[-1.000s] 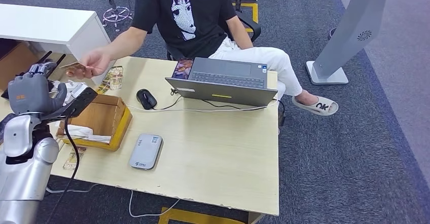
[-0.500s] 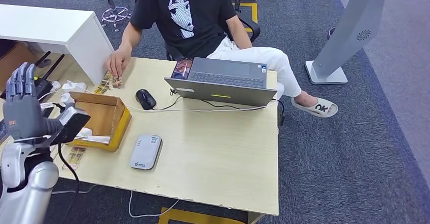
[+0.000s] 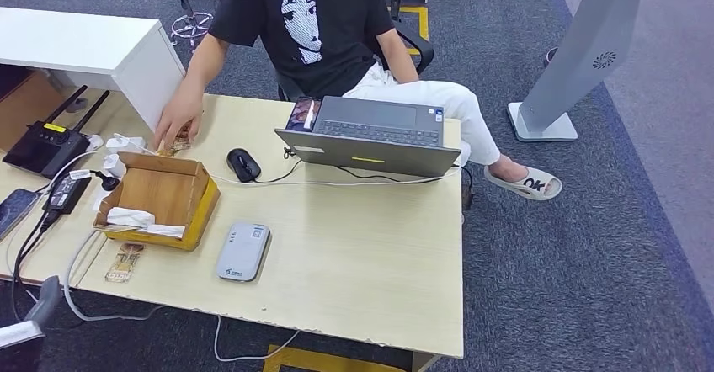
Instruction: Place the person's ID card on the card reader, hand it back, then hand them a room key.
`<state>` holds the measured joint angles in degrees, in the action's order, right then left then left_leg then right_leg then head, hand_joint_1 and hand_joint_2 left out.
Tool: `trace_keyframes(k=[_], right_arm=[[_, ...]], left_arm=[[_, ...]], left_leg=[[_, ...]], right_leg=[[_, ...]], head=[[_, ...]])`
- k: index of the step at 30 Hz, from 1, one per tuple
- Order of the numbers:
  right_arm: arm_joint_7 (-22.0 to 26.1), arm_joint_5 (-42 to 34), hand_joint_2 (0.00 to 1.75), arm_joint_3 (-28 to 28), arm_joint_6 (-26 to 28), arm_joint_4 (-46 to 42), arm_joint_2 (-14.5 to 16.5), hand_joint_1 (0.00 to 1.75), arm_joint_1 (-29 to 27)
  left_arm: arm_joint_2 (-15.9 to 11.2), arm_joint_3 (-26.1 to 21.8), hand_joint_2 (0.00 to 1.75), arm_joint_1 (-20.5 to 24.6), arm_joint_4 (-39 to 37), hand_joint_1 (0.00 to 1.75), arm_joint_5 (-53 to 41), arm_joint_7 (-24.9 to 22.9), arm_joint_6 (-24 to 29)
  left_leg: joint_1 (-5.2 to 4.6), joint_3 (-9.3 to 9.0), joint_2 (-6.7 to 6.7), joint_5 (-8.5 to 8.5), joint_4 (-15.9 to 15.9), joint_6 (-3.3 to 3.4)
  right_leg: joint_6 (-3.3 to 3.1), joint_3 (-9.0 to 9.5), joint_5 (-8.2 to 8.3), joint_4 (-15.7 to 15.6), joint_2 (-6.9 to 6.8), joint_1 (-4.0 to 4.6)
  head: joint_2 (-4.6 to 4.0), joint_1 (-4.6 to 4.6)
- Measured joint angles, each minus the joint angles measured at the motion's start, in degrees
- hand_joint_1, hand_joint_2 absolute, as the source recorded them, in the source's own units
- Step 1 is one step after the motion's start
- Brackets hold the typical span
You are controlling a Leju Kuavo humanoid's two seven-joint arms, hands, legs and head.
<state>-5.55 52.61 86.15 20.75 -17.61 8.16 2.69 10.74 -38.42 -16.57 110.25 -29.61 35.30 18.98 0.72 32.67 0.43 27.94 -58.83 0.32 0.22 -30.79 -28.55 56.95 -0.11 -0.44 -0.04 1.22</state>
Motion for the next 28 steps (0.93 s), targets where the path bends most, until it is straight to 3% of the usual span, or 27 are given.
trace_keyframes(k=[4,7,10,14,20,22,28], right_arm=[[2.88,0.25,1.75,0.12,-0.65,-0.96,0.75,0.0,-0.1],[3.99,1.92,1.75,0.06,-1.49,-1.39,1.13,0.0,-0.1],[5.02,4.0,1.75,-0.31,-2.31,-1.45,1.14,0.0,-0.12],[6.09,5.96,1.75,-1.17,-3.14,-1.42,0.74,0.0,-0.32],[6.16,6.35,1.75,-1.75,-3.2,-1.4,0.28,0.0,-0.33],[6.16,6.8,1.75,-1.93,-3.24,-1.37,0.19,0.0,-0.36],[4.11,10.94,1.75,-3.59,-3.84,-0.81,-0.84,0.0,-0.37]], left_arm=[[4.64,-8.75,1.75,0.33,-3.19,0.0,5.84,-3.25,1.35],[6.27,-16.32,1.75,3.5,-11.65,0.0,3.56,-8.66,0.0],[5.81,-26.09,1.75,8.75,-25.95,0.0,-2.16,-11.87,1.33],[2.78,-35.44,1.75,13.49,-46.65,0.0,-5.46,-14.29,8.17],[0.2,-40.48,1.75,16.36,-61.15,0.0,-5.78,-12.85,10.56],[-0.64,-41.4,1.75,17.14,-64.86,0.0,-5.96,-14.44,10.69],[-3.1,-40.5,1.75,19.02,-80.19,0.0,-19.37,-31.59,16.96]], left_leg=[[-0.01,-0.04,-0.03,0.0,0.0,0.0],[-0.02,-0.04,-0.12,-0.02,0.0,0.03],[0.0,-0.09,-0.1,-0.02,0.02,0.03],[0.01,-0.13,-0.11,-0.03,0.03,0.02],[-0.03,-0.1,-0.19,-0.03,0.01,0.03],[-0.06,-0.11,-0.19,-0.03,0.01,0.03],[-0.09,-0.16,-0.17,-0.06,-0.01,0.08]], right_leg=[[0.0,0.01,0.0,-0.02,-0.02,-0.01],[0.0,0.05,-0.01,-0.02,-0.16,-0.04],[-0.01,0.1,-0.02,-0.01,-0.14,-0.04],[-0.01,0.04,-0.03,-0.01,-0.14,-0.02],[0.02,0.11,-0.02,-0.03,-0.23,-0.04],[0.02,0.13,-0.01,-0.03,-0.22,-0.07],[0.03,0.03,0.0,-0.03,-0.21,-0.1]], head=[[0.0,-0.01],[0.0,0.02],[0.0,0.03],[0.0,0.1],[0.0,0.02],[0.0,0.02],[0.0,0.03]])
